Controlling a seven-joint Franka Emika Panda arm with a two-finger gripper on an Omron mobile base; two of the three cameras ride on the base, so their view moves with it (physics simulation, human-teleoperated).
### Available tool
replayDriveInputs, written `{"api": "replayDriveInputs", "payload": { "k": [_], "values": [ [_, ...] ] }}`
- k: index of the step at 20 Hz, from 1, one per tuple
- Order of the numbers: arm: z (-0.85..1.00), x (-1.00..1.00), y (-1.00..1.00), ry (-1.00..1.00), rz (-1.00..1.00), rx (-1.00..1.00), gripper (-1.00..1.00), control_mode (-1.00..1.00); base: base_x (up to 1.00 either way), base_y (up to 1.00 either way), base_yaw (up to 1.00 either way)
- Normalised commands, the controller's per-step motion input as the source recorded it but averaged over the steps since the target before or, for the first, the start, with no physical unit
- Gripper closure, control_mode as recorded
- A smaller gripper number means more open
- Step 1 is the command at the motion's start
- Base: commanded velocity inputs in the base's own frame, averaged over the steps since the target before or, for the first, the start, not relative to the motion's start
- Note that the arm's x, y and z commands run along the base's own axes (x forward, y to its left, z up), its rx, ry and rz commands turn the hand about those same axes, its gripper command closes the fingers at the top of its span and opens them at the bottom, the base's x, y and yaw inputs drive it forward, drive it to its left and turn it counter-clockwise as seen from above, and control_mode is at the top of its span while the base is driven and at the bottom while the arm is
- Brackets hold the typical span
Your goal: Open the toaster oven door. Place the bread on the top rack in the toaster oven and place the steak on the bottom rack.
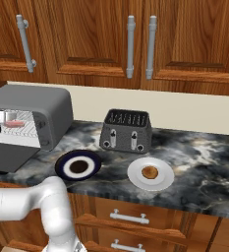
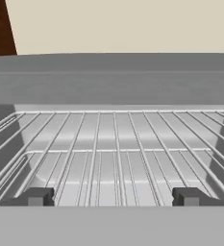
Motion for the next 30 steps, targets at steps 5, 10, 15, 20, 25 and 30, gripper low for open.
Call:
{"api": "replayDriveInputs", "payload": {
  "k": [5,10,15,20,25,30],
  "values": [
    [-0.51,0.02,0.00,0.00,0.00,0.00,-1.00,-1.00,0.00,0.00,0.00],
    [-0.69,0.00,0.00,0.00,0.00,0.00,-1.00,-1.00,0.00,0.00,0.00],
    [-0.80,-0.24,0.05,0.06,0.00,0.00,-1.00,-1.00,0.00,0.00,0.00],
    [-0.83,-0.41,0.21,0.12,0.00,0.00,-1.00,-1.00,0.00,0.00,0.00],
    [-0.85,-0.64,0.22,0.14,0.01,0.00,-1.00,-1.00,0.00,0.00,0.00],
    [-0.93,-0.92,0.16,0.18,0.02,0.00,-1.00,-1.00,0.00,0.00,0.00]
  ]
}}
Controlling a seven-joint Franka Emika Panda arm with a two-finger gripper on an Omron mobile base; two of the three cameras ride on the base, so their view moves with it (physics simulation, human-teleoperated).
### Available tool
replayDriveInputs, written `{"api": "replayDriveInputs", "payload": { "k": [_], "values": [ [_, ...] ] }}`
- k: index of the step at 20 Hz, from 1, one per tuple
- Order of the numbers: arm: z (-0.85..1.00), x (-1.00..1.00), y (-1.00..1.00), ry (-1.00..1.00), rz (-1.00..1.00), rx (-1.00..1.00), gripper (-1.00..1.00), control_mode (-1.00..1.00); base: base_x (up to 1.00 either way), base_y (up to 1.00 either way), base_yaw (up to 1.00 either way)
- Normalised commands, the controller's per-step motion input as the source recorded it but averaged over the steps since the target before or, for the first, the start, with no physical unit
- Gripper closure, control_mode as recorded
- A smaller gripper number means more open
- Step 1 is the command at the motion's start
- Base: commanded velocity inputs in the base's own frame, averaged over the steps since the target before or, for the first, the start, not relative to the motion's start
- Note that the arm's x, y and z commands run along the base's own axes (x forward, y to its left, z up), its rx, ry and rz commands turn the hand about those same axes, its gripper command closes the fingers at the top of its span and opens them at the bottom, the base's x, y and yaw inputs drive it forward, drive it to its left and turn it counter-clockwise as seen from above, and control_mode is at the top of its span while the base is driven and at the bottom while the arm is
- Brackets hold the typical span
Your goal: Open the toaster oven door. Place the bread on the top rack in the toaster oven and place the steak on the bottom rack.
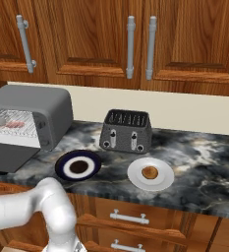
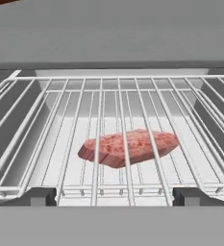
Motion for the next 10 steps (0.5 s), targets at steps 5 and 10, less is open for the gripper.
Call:
{"api": "replayDriveInputs", "payload": {
  "k": [5,10],
  "values": [
    [-1.00,-0.98,0.06,0.19,0.02,0.03,-1.00,-1.00,0.00,0.00,0.00],
    [-0.98,-0.94,0.00,0.22,0.02,0.08,-1.00,-1.00,0.00,0.00,0.00]
  ]
}}
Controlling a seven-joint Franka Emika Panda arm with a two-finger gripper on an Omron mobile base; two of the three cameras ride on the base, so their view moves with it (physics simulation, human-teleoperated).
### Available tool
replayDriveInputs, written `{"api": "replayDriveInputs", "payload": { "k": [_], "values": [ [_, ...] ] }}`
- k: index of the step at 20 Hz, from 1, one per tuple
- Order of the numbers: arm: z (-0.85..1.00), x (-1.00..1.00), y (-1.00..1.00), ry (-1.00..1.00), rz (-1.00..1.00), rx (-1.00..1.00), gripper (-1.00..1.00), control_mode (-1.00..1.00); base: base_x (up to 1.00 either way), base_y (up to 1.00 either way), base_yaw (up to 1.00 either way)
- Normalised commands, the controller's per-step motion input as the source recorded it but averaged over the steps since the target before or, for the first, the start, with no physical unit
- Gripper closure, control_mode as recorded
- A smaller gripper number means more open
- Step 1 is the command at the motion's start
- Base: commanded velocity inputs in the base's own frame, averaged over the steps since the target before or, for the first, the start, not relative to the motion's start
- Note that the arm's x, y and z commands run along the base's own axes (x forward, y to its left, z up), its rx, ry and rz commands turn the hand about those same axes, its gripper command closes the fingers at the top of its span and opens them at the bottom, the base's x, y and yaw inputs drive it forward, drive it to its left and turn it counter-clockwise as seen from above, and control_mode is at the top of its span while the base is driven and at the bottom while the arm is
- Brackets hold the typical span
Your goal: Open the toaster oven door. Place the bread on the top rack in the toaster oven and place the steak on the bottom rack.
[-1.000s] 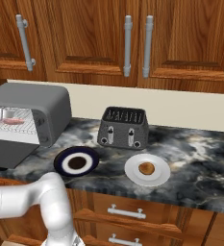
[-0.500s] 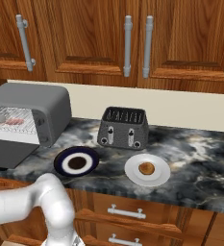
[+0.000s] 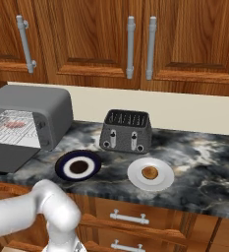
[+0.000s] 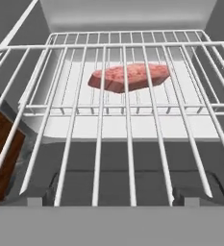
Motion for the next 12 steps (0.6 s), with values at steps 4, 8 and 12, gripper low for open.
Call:
{"api": "replayDriveInputs", "payload": {
  "k": [4,8,12],
  "values": [
    [-1.00,-0.90,0.00,0.23,0.01,0.10,-1.00,-1.00,0.00,0.00,0.00],
    [-1.00,-0.89,0.00,0.24,0.02,0.10,-1.00,-1.00,0.00,0.00,0.00],
    [-0.18,-0.49,-0.07,0.14,0.03,0.07,-1.00,-1.00,0.00,0.00,0.00]
  ]
}}
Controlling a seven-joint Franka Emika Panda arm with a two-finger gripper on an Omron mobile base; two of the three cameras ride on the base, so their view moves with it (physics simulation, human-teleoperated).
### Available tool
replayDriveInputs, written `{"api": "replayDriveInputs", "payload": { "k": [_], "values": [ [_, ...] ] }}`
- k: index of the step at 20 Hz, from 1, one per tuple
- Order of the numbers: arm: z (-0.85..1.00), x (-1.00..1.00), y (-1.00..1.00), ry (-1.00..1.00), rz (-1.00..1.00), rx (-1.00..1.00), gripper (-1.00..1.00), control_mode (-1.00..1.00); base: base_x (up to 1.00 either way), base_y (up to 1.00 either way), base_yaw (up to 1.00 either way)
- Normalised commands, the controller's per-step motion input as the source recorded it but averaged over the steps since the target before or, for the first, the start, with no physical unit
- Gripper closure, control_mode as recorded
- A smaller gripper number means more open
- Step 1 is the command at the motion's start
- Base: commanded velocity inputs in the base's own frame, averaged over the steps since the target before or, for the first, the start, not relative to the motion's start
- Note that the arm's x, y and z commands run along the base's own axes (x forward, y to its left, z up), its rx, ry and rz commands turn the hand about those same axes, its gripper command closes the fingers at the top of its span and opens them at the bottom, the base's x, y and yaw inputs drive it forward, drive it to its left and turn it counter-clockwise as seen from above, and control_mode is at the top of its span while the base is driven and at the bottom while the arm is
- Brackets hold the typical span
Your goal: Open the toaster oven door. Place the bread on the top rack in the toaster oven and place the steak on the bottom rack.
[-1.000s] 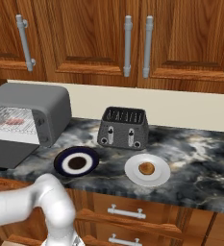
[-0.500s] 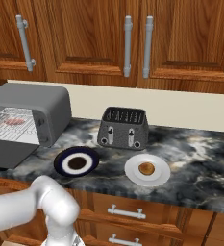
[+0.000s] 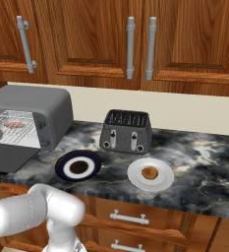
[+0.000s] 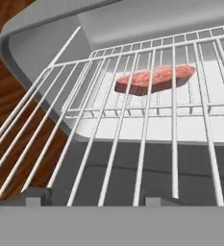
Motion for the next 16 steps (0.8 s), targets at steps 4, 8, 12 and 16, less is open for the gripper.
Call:
{"api": "replayDriveInputs", "payload": {
  "k": [4,8,12,16],
  "values": [
    [1.00,-0.81,-0.18,0.12,0.00,0.02,-1.00,-1.00,0.00,0.00,0.00],
    [1.00,-0.86,-0.22,0.29,0.00,0.04,-1.00,-1.00,0.00,0.00,0.00],
    [1.00,-0.74,-0.23,0.34,0.00,0.01,-1.00,-1.00,0.00,0.00,0.00],
    [0.58,-0.93,-0.70,0.30,0.00,0.00,-1.00,-1.00,0.00,0.00,0.00]
  ]
}}
